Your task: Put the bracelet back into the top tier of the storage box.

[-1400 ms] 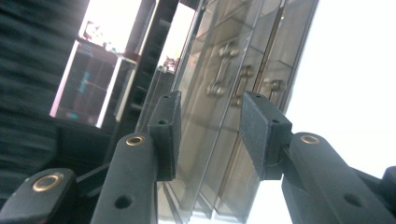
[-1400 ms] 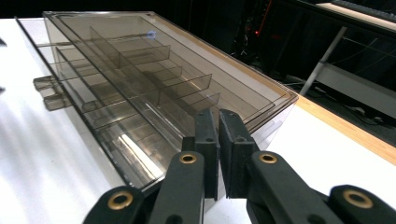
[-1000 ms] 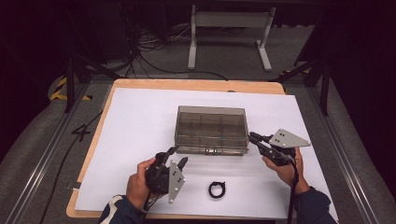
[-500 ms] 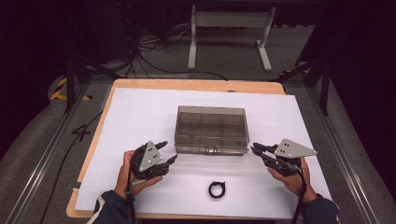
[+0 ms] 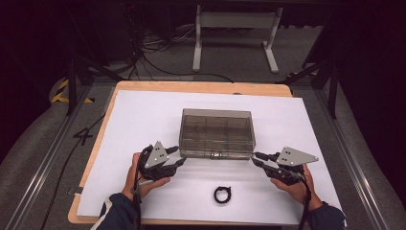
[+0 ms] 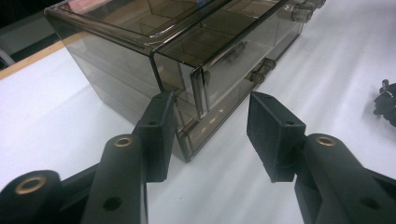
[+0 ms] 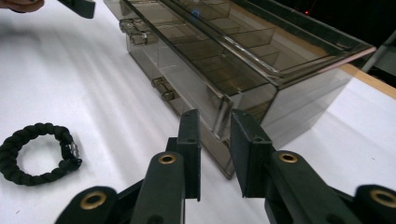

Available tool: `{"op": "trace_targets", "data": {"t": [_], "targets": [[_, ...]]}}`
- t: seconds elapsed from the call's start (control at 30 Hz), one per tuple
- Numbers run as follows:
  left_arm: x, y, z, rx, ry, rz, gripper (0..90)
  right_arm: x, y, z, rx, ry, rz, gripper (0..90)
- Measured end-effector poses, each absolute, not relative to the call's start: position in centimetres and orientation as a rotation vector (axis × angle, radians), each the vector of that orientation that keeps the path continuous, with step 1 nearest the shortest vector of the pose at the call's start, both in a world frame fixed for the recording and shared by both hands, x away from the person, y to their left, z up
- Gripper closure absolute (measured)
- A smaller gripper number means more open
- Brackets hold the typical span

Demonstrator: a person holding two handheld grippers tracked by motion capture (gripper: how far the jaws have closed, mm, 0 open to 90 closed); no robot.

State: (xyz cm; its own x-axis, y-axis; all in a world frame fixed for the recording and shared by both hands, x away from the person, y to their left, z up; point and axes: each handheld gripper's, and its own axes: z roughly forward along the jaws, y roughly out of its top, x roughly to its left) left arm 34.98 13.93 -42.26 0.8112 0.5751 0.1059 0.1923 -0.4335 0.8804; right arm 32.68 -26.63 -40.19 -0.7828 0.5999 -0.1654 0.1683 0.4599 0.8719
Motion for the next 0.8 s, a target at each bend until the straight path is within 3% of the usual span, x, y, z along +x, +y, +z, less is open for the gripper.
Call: {"op": "trace_targets", "data": {"t": [0.37,0.8], "targets": [[34.8,14.2,-42.1,2.007,0.534,0.471,63.4,32.8,-26.8,-40.4,0.657,2.25,1.285,84.6],[33.6,14.7,-42.1,2.032,0.499,0.487,74.4,32.2,-27.0,-40.2,0.604,2.296,1.276,85.7]]}}
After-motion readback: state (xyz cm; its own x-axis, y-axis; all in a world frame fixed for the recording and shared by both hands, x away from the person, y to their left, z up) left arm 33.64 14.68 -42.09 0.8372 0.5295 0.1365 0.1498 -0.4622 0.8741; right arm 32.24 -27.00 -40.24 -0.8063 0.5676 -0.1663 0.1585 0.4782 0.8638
